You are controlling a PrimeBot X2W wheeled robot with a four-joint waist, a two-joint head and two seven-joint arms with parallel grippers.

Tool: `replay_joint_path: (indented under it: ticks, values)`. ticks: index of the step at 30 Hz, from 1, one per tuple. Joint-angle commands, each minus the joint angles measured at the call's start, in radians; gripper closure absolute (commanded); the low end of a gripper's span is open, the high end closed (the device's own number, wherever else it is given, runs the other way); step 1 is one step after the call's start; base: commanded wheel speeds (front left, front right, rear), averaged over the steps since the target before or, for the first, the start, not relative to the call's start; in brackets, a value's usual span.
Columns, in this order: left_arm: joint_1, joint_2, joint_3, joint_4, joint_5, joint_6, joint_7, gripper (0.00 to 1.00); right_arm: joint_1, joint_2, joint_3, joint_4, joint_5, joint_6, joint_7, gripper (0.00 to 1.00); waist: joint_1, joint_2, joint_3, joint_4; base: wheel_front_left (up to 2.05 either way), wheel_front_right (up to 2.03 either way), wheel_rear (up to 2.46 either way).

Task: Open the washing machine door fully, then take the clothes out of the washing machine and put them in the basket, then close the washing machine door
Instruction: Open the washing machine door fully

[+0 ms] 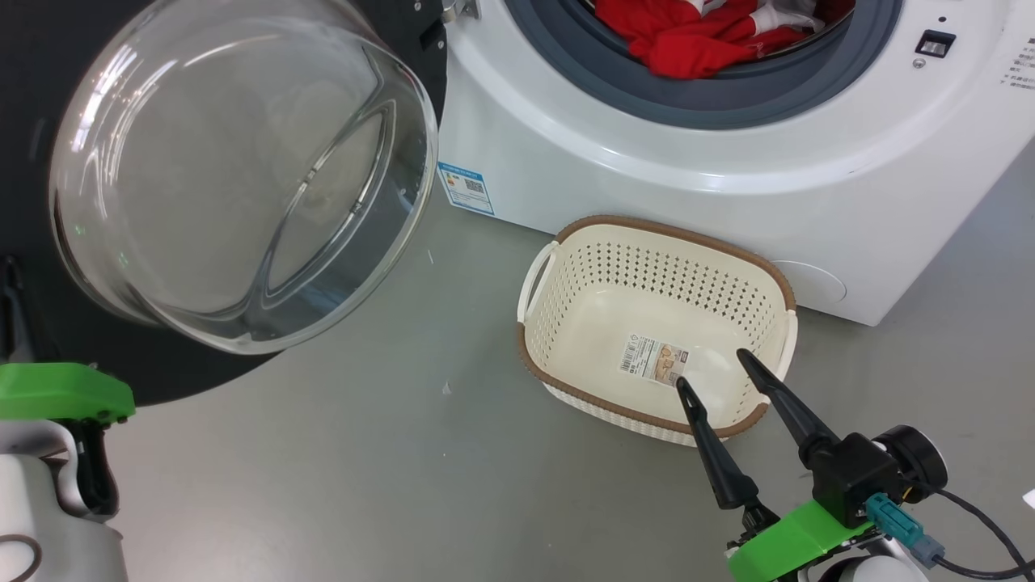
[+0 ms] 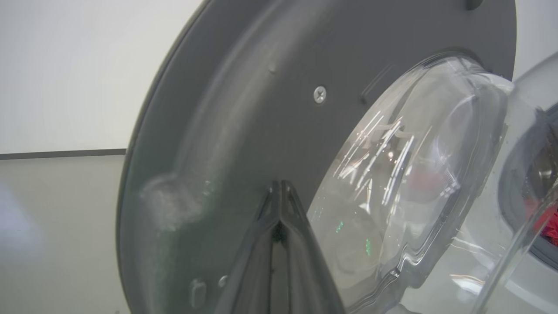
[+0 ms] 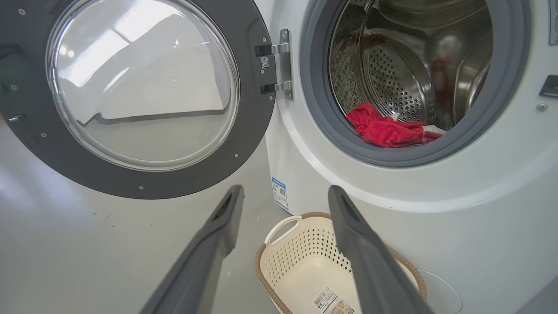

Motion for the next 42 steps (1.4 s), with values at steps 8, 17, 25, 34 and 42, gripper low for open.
replay_joint_path:
  ticks: [8,17,25,34,42]
  values:
    - [-0.021,0.056,0.057,-0.014,0.026,-0.004,-0.005,1.0,-0.023,0.003,0.028,-0.029,0.004,0.006,0.002,0.0,0.0,-0.0001,-0.009,-0.006,0.0,0.0,0.0]
    - [0.035,0.033,0.041,-0.107,0.049,-0.022,-0.005,1.0,-0.031,0.003,0.035,-0.004,0.044,0.006,-0.028,0.0,0.0,-0.0001,-0.033,-0.025,0.0,0.0,0.0]
    - [0.09,0.0,-0.001,-0.253,0.037,-0.034,-0.005,0.0,-0.037,0.003,0.022,0.028,0.078,0.006,-0.06,0.0,0.0,-0.0001,-0.065,-0.053,0.0,0.0,0.0]
    - [0.166,-0.03,-0.133,-0.509,-0.099,-0.041,-0.005,0.0,-0.05,0.003,-0.02,0.051,0.111,0.006,-0.082,0.0,0.0,-0.0001,-0.091,-0.122,0.0,0.0,0.0]
    - [0.253,-0.016,-0.315,-0.593,-0.138,-0.042,-0.002,0.0,-0.067,0.003,-0.112,0.066,0.116,0.006,-0.086,0.0,0.0,-0.0001,-0.093,-0.197,0.0,0.0,0.0]
